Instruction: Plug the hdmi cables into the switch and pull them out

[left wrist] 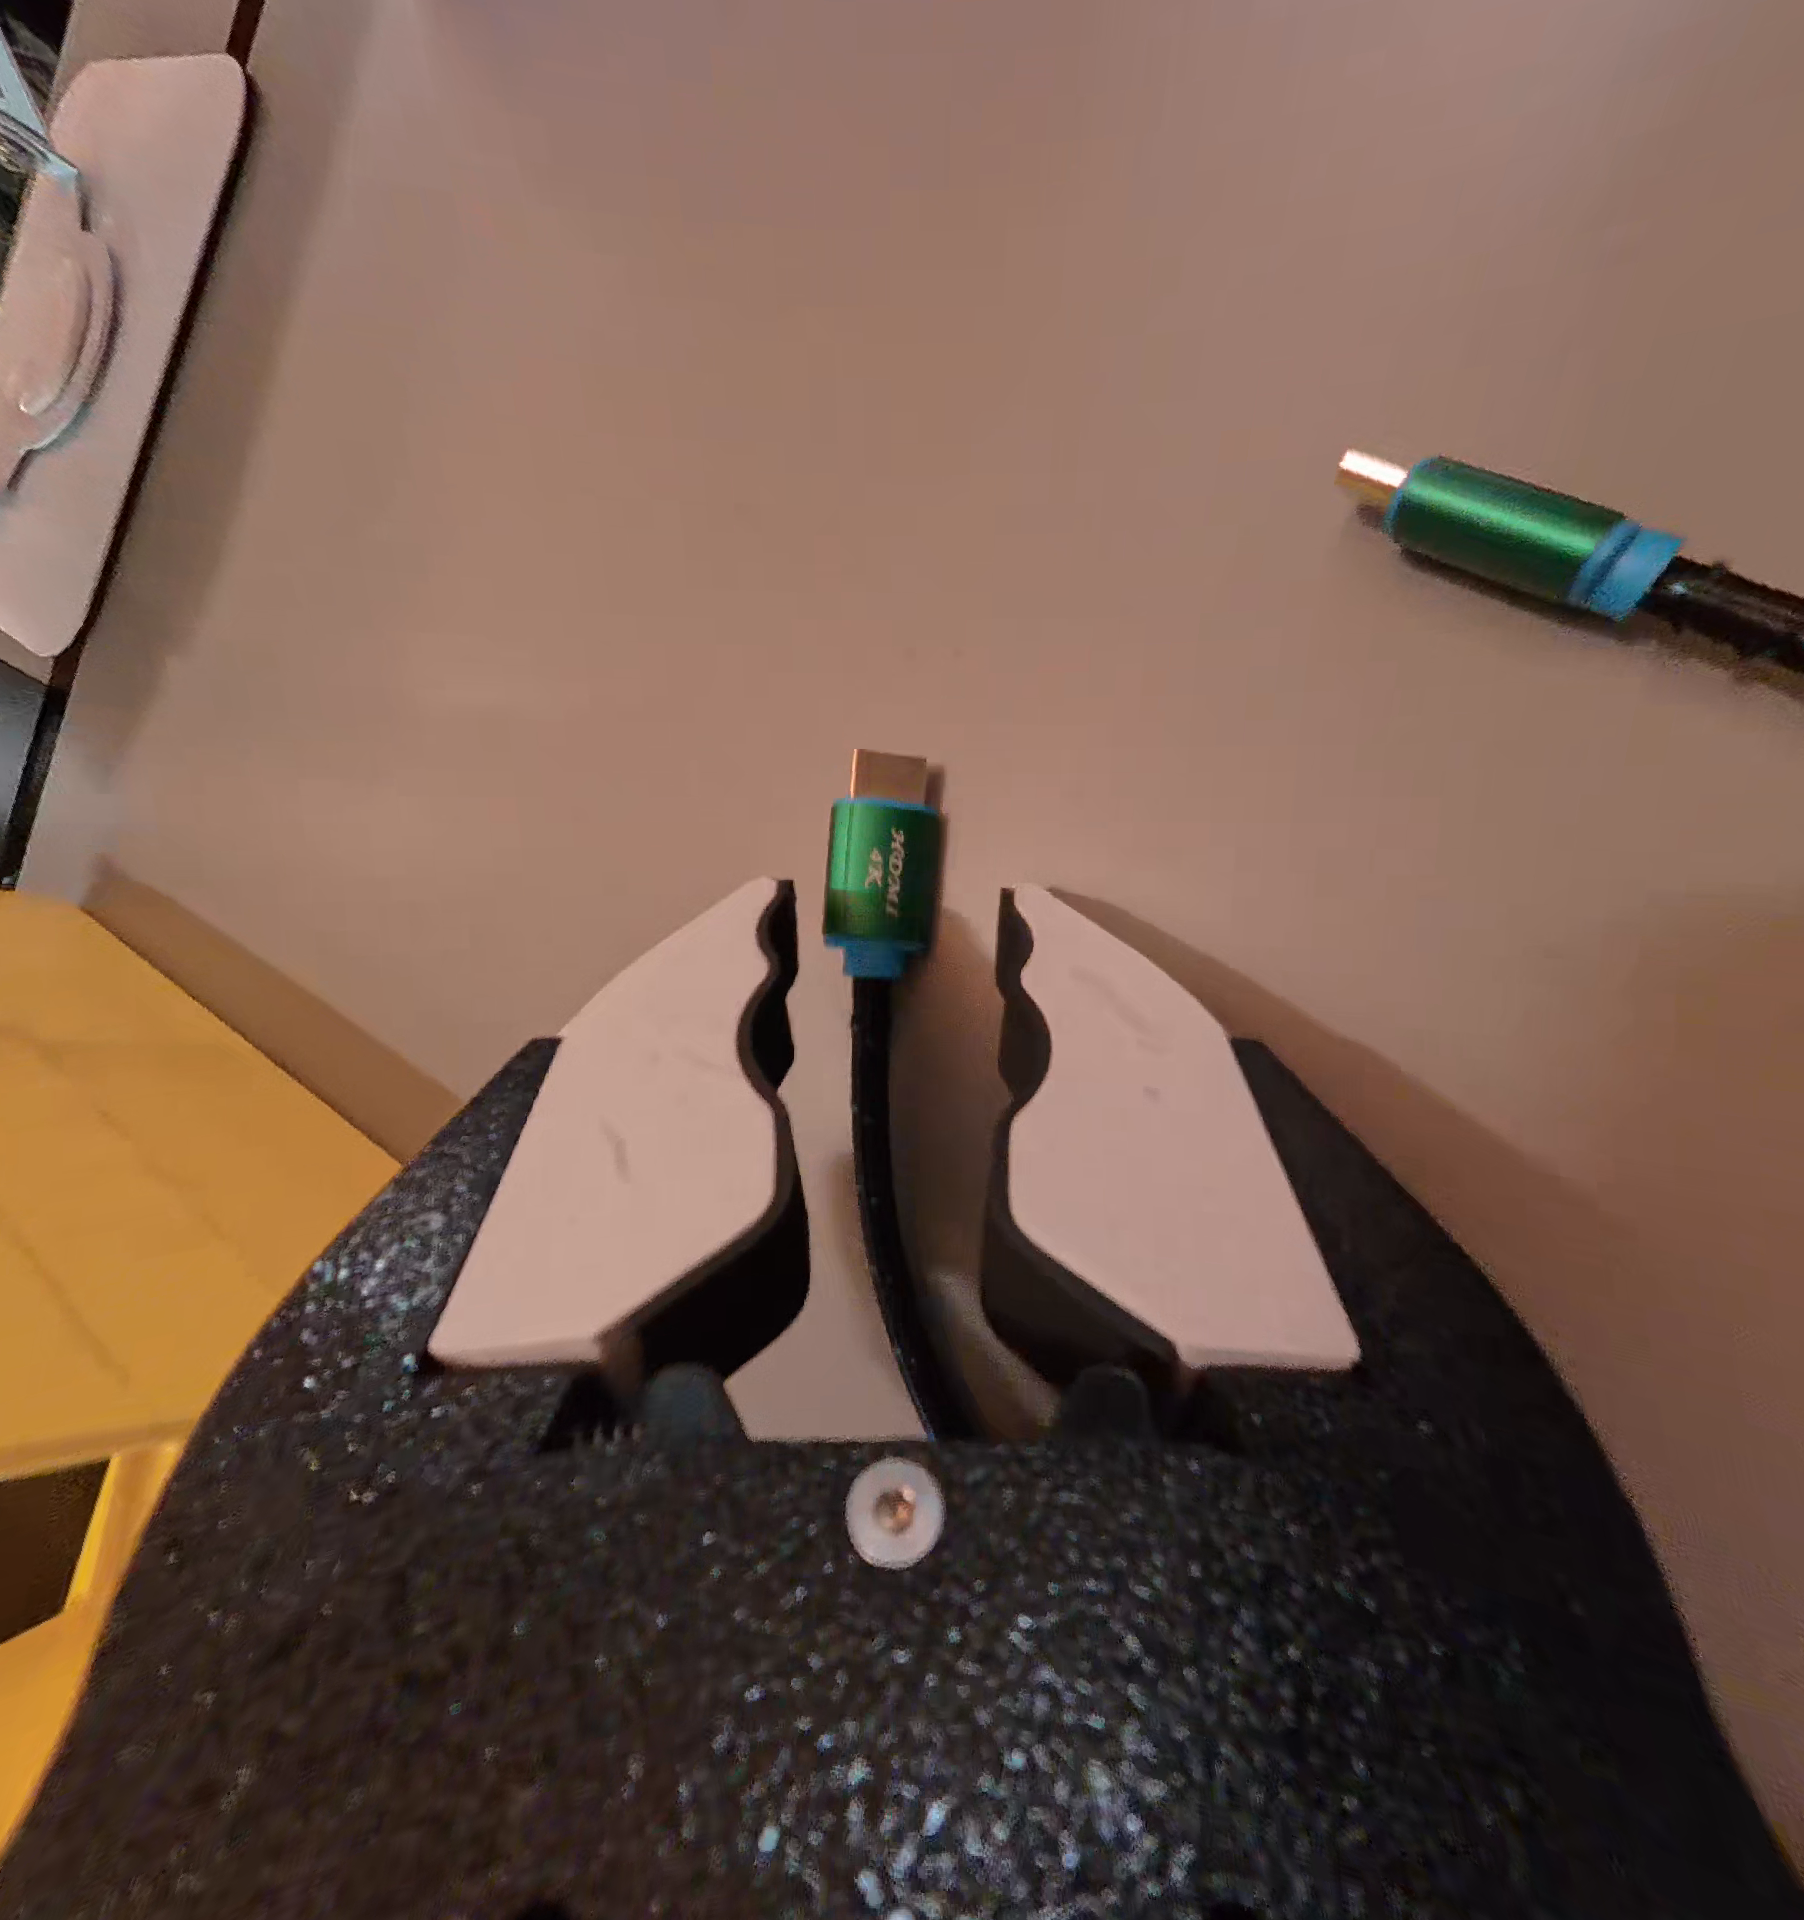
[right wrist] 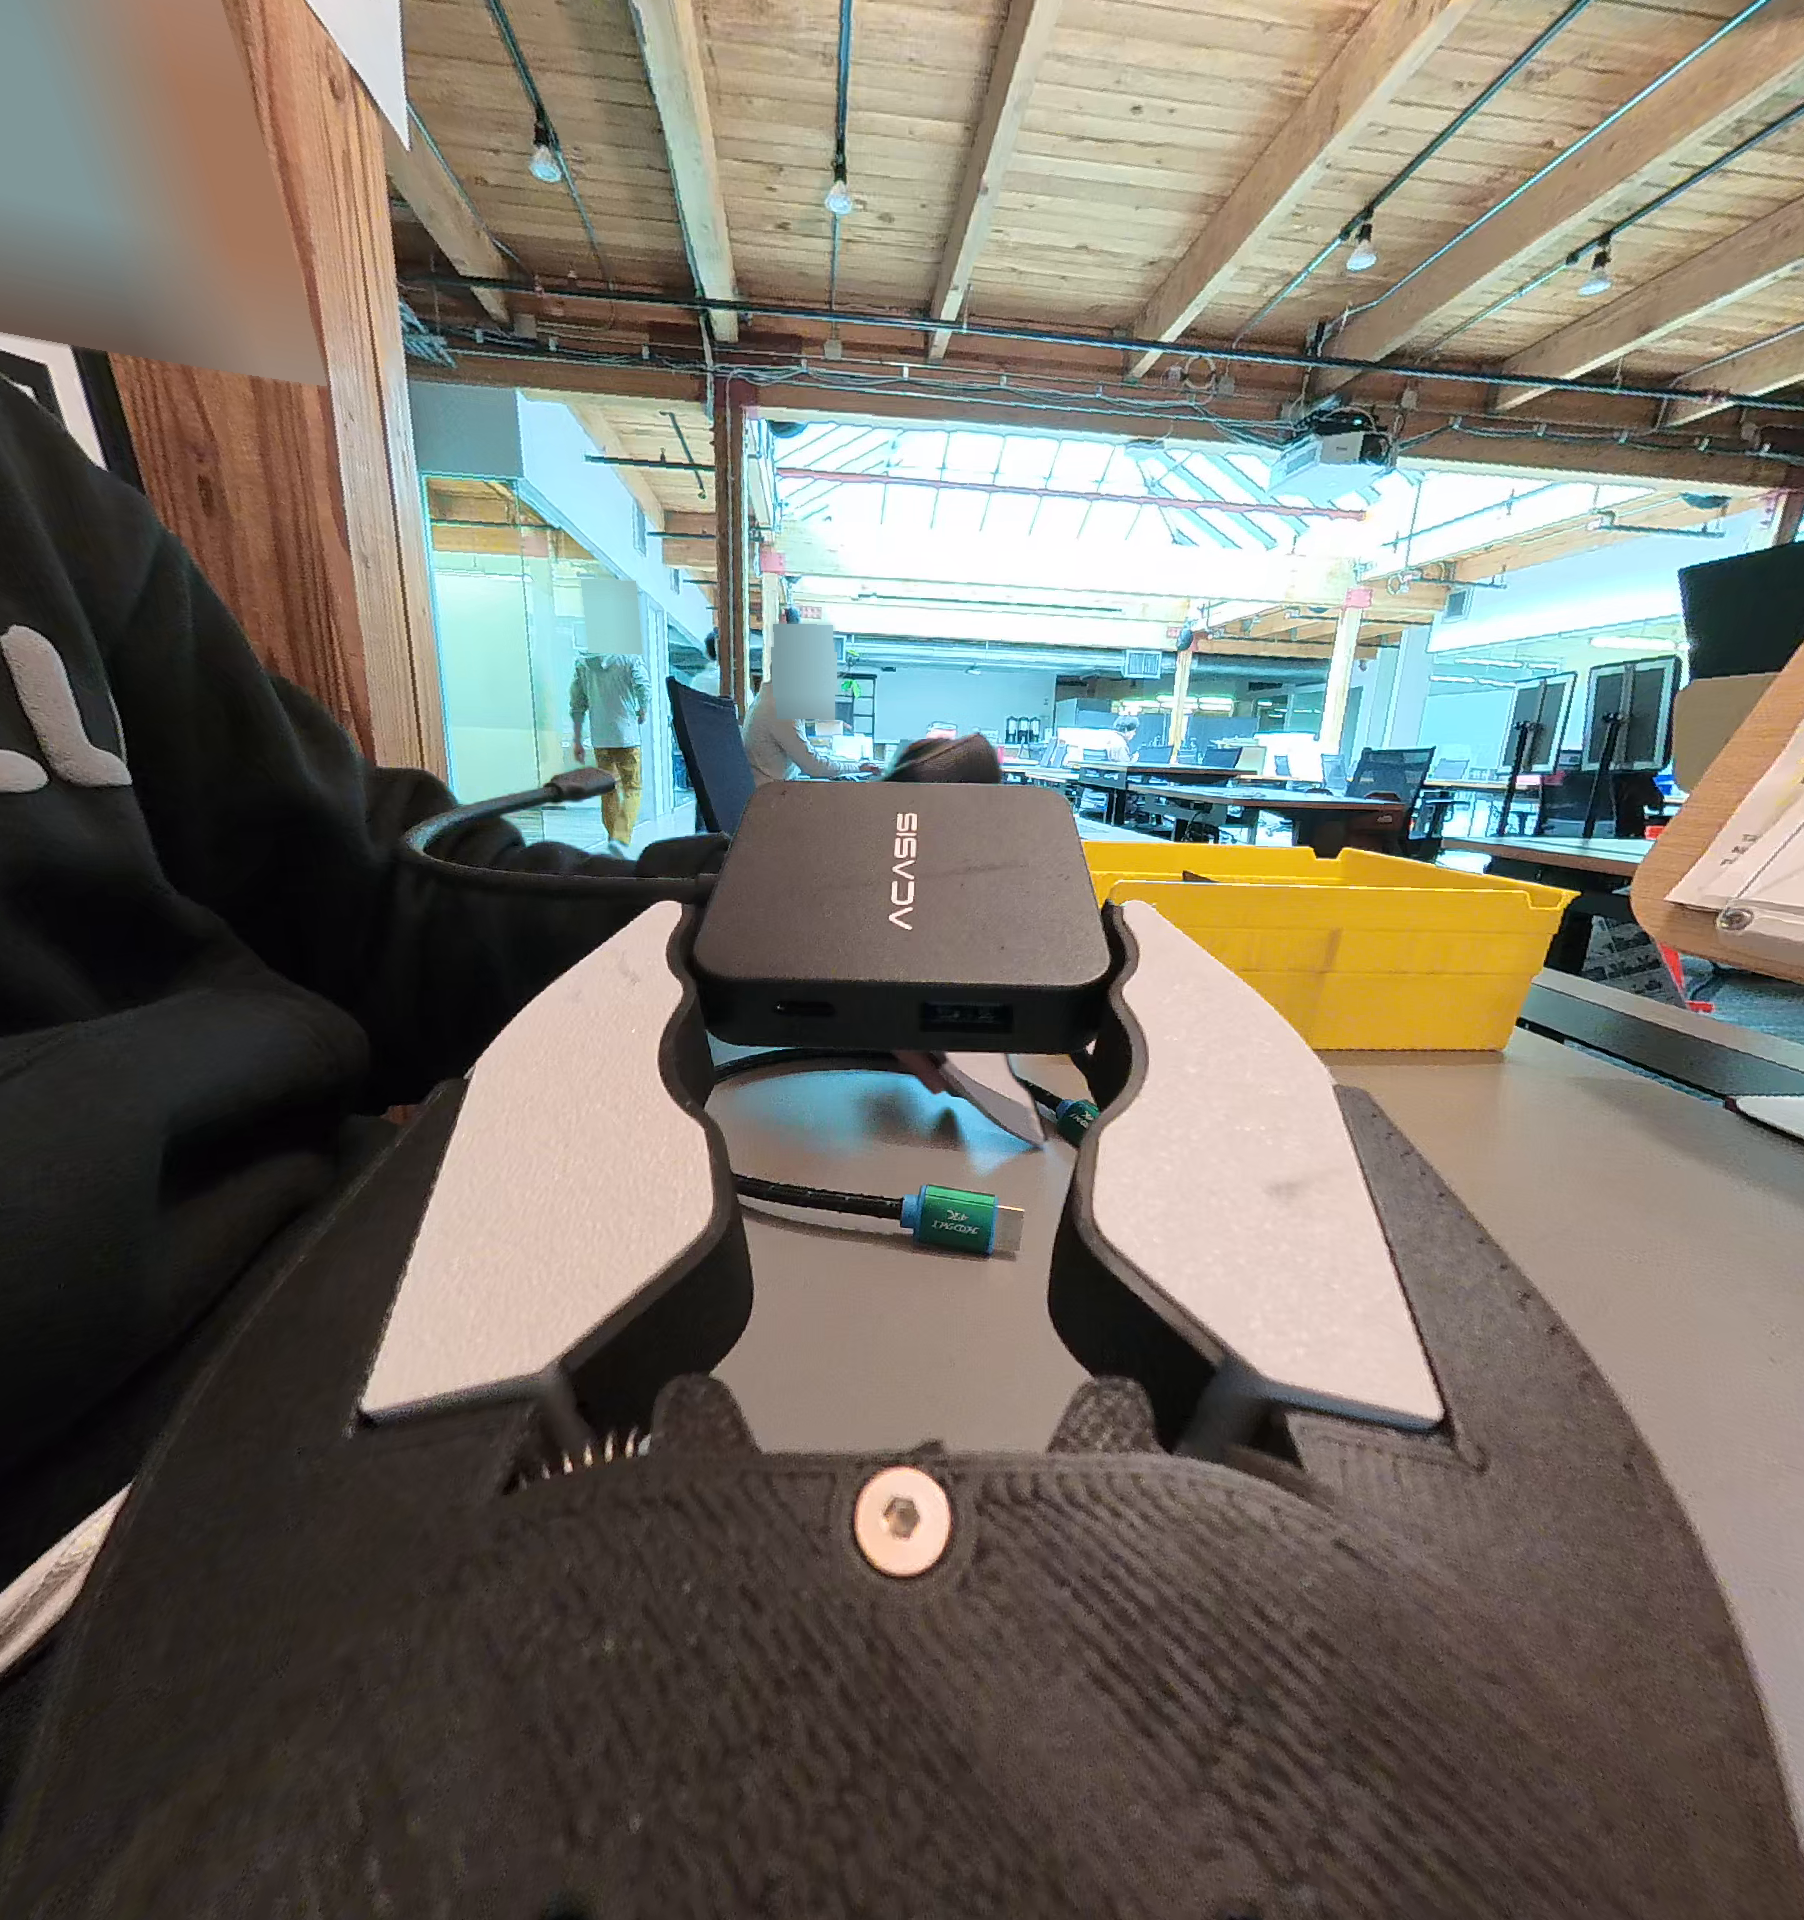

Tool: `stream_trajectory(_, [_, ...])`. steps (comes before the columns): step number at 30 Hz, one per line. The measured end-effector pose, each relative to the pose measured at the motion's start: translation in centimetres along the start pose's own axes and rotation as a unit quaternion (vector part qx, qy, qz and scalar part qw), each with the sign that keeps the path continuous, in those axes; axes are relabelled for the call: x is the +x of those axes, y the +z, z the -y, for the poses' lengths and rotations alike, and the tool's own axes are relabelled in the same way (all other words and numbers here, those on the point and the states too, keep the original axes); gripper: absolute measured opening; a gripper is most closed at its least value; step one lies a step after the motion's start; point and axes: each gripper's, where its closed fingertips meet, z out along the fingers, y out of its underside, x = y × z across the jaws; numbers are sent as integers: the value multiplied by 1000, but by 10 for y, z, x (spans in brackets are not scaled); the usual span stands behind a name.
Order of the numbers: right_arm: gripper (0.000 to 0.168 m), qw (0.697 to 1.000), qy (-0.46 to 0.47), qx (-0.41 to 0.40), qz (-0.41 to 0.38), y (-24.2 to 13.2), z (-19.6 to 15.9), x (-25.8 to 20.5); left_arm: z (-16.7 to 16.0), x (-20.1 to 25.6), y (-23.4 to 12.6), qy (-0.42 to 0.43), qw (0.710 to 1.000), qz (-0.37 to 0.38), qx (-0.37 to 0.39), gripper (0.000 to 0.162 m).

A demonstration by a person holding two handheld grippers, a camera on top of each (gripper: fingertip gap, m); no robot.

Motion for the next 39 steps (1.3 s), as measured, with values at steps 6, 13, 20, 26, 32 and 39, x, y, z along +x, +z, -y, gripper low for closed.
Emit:
stream_trajectory(6, [72, 1000, 2, 3, 2, 0, 1, -1, 2, -5, 12, -90, 995, -33, 10, 22])
stream_trajectory(13, [72, 1000, 2, 1, 4, 0, 0, -1, 0, -6, 11, -132, 990, -39, 21, 20])
stream_trajectory(20, [72, 1000, 0, 1, 2, 0, 0, -1, 1, -6, 10, -163, 983, -62, 50, 18])
stream_trajectory(26, [72, 1000, 1, -2, 0, 1, -1, 0, 0, -7, 11, -164, 984, -57, 48, 17])
stream_trajectory(32, [72, 1000, -2, 3, -5, 0, 1, 1, 1, -8, 10, -161, 985, -47, 49, 16])
stream_trajectory(39, [72, 999, -16, 4, -29, -3, 2, 8, 25, -39, -31, -167, 978, 22, 123, 13])
